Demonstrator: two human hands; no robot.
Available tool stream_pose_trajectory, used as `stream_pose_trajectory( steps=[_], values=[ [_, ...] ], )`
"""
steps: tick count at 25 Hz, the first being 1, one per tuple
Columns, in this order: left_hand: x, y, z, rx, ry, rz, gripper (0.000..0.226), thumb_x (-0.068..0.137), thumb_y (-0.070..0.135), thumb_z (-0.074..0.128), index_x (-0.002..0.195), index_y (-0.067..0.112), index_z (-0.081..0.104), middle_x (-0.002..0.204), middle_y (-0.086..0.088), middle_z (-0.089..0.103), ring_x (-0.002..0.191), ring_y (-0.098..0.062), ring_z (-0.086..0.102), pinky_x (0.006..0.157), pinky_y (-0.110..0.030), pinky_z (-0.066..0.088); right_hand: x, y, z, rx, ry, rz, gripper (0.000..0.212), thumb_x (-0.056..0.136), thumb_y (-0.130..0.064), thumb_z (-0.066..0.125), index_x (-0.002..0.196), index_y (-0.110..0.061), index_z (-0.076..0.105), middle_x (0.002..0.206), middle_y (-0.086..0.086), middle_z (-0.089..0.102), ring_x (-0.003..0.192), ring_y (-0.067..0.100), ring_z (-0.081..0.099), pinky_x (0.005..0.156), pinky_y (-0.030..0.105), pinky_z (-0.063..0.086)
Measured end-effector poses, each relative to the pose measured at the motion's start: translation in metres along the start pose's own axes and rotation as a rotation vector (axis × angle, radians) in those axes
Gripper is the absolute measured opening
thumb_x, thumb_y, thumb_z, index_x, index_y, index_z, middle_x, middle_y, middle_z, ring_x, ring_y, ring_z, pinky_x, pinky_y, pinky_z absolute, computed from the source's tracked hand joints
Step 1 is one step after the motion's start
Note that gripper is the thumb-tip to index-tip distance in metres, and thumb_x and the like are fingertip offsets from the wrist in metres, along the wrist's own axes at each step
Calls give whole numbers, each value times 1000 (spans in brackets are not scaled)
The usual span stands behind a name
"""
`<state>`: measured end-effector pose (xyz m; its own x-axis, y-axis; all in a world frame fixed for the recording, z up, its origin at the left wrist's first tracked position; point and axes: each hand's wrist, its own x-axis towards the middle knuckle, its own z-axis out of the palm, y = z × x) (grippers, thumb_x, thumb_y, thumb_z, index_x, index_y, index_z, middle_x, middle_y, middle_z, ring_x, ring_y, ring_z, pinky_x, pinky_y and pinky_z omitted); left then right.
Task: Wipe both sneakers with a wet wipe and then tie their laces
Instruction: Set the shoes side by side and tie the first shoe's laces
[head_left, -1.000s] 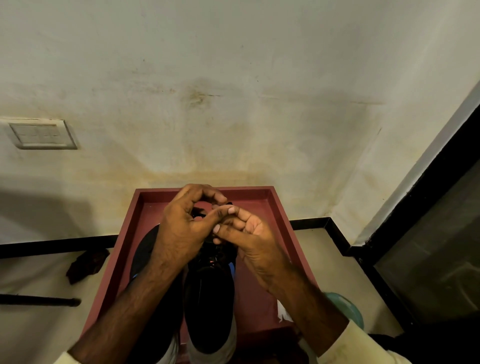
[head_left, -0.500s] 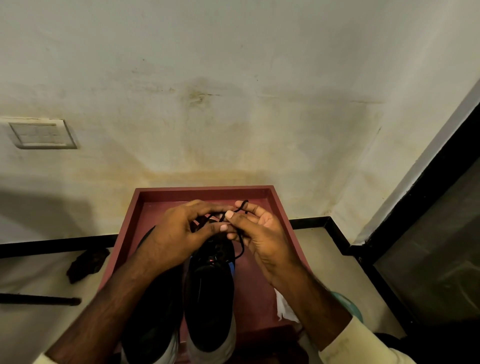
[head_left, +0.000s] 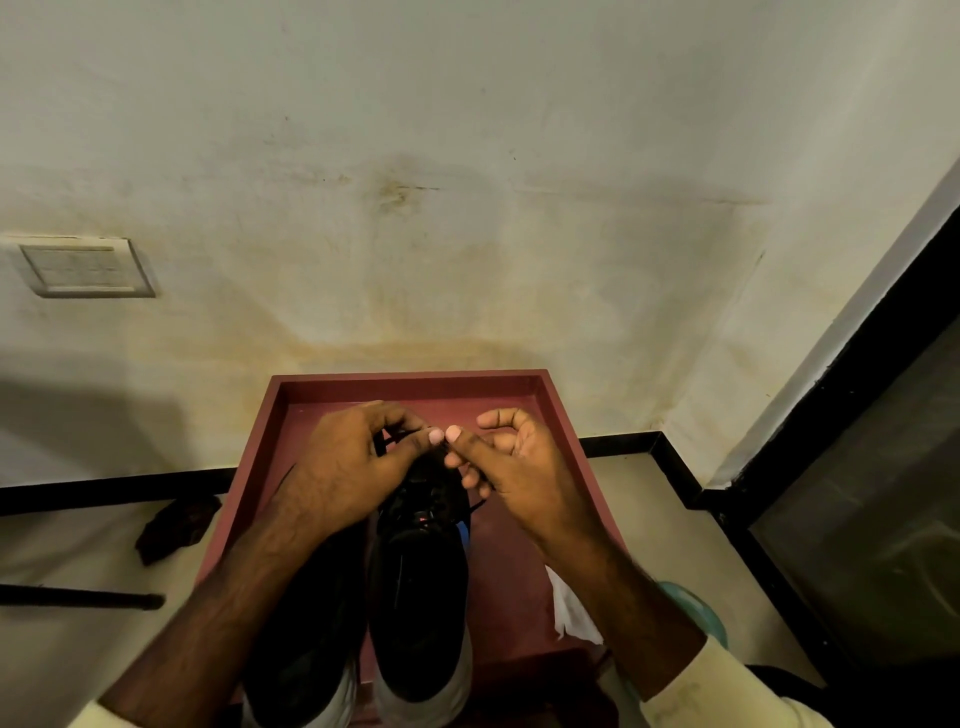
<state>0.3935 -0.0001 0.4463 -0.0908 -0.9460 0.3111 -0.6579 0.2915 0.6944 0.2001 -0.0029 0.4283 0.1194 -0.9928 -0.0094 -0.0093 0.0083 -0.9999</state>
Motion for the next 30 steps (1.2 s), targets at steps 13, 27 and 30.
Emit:
stream_pose_trajectory(
  steps=[13, 27, 30],
  values=[
    [-5, 10, -11, -186, -165, -85, 30, 89, 55, 61, 83, 30, 77, 79, 11, 78, 69, 1, 71, 73, -31, 57, -12, -3, -1, -495, -15, -257, 14, 90, -30, 80, 97, -24, 69, 98, -12, 61, 81, 4, 63, 66, 24, 59],
    [-17, -10, -65, -381, -239, -458, 31, 89, 40, 71, 96, 11, 82, 62, 0, 73, 53, -9, 65, 77, -39, 56, -6, -1, -26, -190, -14, -49, 36, 106, -46, 53, 98, -25, 82, 99, 10, 80, 87, 29, 76, 75, 37, 62],
    [-32, -41, -94, -222, -294, -513, 60, 72, 70, 77, 91, 13, 81, 41, 5, 39, 37, -18, 29, 56, -35, 38, -9, 1, -47, -231, -7, 148, 36, 106, -41, 57, 97, -16, 82, 85, 15, 79, 75, 23, 71, 64, 27, 56]
  ],
)
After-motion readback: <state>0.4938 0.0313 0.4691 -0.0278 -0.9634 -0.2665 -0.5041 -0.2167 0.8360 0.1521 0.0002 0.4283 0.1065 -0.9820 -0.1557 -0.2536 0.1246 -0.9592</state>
